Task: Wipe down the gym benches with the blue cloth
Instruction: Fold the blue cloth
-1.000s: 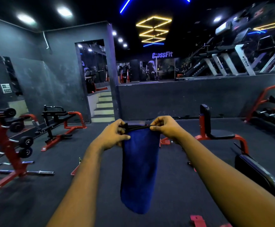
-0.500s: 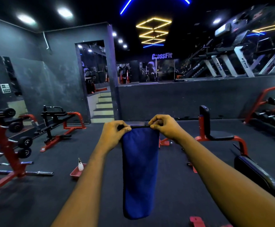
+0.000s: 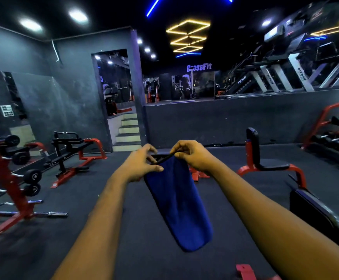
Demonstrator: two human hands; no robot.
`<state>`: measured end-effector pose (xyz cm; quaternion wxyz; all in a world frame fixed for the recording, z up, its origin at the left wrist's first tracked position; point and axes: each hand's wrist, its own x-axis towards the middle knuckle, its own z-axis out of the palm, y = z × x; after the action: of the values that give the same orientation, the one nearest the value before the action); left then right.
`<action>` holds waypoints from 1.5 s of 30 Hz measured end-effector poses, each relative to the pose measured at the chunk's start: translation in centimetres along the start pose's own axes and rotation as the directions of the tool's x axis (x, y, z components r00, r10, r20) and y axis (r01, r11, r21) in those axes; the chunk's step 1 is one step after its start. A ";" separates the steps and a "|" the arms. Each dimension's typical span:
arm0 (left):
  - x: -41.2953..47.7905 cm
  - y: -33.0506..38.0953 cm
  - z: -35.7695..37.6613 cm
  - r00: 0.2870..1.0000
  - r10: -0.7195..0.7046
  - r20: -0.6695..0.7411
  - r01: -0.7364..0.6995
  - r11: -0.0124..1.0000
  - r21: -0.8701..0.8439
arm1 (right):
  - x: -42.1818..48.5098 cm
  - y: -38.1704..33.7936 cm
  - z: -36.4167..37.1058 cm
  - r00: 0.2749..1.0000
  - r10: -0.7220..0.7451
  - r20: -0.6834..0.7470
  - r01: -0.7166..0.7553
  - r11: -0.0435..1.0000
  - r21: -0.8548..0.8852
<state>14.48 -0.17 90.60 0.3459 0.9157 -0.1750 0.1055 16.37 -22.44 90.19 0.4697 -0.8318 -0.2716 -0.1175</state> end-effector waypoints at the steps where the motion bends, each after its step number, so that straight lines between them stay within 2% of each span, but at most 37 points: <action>1: 0.3 0.3 0.3 0.998 -0.010 0.057 0.009 1.000 0.011 | 0.1 -0.3 0.3 1.000 -0.022 -0.005 0.022 1.000 0.013; 4: 0.6 1.1 1.6 0.997 0.072 0.021 -0.074 0.987 0.139 | 0.5 0.0 0.5 0.992 -0.011 -0.123 0.020 0.997 0.077; 6: 0.9 1.9 2.2 0.993 0.111 -0.039 -0.104 0.984 0.142 | 0.1 0.8 0.0 0.983 0.057 -0.176 -0.025 0.983 0.180; 8: 1.3 2.5 2.4 0.993 0.101 -0.065 -0.093 0.989 0.112 | -0.9 1.7 -0.2 0.990 0.131 -0.058 -0.104 0.938 0.331; 10: 1.6 2.9 2.5 0.993 0.088 -0.076 -0.080 0.991 0.110 | -2.0 2.7 0.1 0.987 0.151 0.062 -0.163 0.936 0.313; 12: 1.7 3.3 2.5 0.994 0.087 -0.071 -0.078 0.989 0.125 | -2.6 3.7 0.6 0.986 0.167 0.007 -0.162 0.946 0.281; 15: 1.6 3.5 2.5 0.987 0.142 -0.074 -0.131 0.981 0.142 | -2.8 3.9 0.9 0.983 0.160 -0.085 -0.118 0.920 0.374; 17: 1.5 3.9 2.2 0.977 0.195 -0.082 -0.188 0.979 0.082 | -2.5 3.6 1.1 0.980 0.166 -0.106 -0.111 0.911 0.398; 19: 1.5 4.3 1.5 0.966 0.252 -0.063 -0.247 0.966 0.073 | -2.3 3.4 1.4 0.979 0.164 -0.122 -0.102 0.909 0.404; 21: 1.6 4.5 0.9 0.954 0.301 0.015 -0.300 0.944 0.138 | -2.3 3.4 1.4 0.979 0.162 -0.124 -0.098 0.906 0.411; 24: 1.7 4.6 0.5 0.957 0.282 0.067 -0.289 0.948 0.134 | -2.7 3.5 1.4 0.982 0.177 -0.060 -0.128 0.872 0.472; 27: 1.7 4.6 0.3 0.963 0.270 0.016 -0.269 0.951 0.152 | -3.1 4.6 2.0 0.970 0.231 0.076 -0.237 0.829 0.507; 31: 2.0 4.4 -1.0 0.961 0.272 -0.043 -0.261 0.949 0.175 | -4.5 7.4 3.6 0.900 0.333 0.282 -0.421 0.834 0.357; 36: 2.2 3.2 -2.8 0.937 0.282 -0.204 -0.249 0.953 0.172 | -6.0 9.8 5.6 0.843 0.443 0.306 -0.530 0.782 0.328; 40: 2.1 1.7 -4.0 0.893 0.229 -0.388 -0.195 0.973 0.126 | -7.0 11.5 6.2 0.766 0.543 0.344 -0.619 0.768 0.164; 43: 1.2 1.6 -4.3 0.856 0.157 -0.492 -0.136 0.988 0.078 | -7.5 13.1 6.9 0.748 0.616 0.247 -0.659 0.735 0.161; 45: 0.6 1.0 -4.1 0.822 0.084 -0.563 -0.072 0.996 0.044 | -7.5 13.6 7.4 0.753 0.656 0.046 -0.645 0.723 0.246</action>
<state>14.32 1.76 94.44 0.3680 0.8393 -0.1013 0.3871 17.37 -24.33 73.06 0.5863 -0.8062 0.0355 0.0710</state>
